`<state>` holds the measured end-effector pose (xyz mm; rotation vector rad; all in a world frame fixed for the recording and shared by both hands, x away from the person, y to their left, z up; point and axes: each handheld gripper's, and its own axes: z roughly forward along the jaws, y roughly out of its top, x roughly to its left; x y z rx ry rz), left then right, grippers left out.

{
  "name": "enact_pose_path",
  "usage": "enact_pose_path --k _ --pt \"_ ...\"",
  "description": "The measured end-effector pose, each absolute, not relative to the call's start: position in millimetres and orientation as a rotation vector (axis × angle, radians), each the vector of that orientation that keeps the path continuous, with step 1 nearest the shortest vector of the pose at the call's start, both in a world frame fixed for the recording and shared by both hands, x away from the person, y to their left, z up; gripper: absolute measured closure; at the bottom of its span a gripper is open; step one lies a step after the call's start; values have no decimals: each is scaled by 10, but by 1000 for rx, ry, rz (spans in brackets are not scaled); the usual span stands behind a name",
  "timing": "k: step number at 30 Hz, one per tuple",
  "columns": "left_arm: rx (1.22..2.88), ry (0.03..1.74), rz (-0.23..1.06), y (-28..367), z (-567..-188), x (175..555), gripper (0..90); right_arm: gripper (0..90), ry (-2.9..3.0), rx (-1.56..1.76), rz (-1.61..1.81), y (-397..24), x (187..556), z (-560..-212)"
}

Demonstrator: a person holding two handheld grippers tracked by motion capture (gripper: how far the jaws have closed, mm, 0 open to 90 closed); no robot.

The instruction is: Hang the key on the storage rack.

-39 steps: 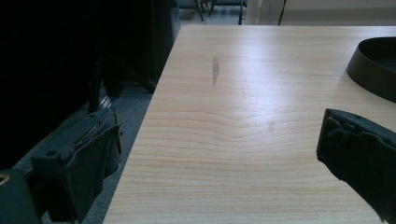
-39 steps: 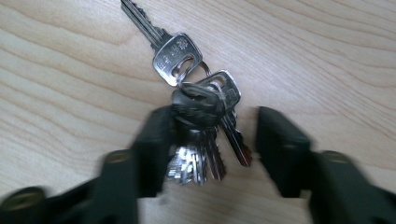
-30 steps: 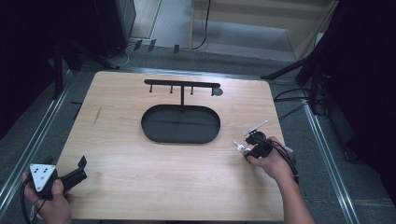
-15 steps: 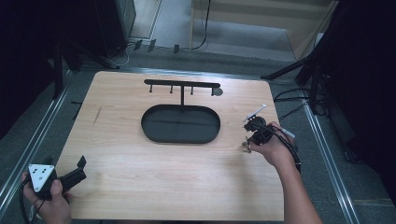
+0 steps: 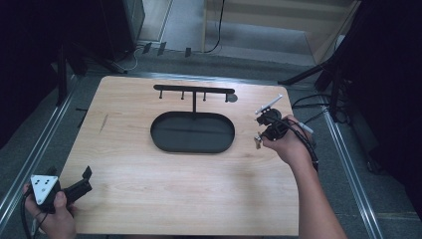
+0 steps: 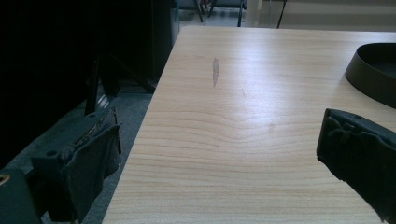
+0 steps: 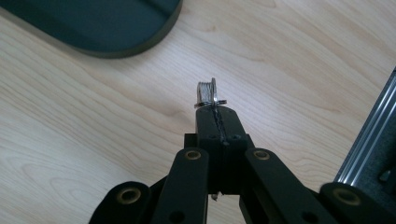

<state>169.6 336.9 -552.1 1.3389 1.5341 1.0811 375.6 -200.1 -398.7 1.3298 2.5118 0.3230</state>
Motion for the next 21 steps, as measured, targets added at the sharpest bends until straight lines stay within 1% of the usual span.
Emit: enact_pose_path --k 12,20,21 --pt "1340 1540 1090 3359 -5519 1703 4 900 2536 1463 316 -1717 3961 -3746" --pt "1337 1539 1093 3354 -5521 1713 4 900 2515 1527 349 -1481 4100 -3368" --pt "1337 1539 1093 3355 -5520 1712 4 900 2515 1527 349 -1481 4100 -3368"
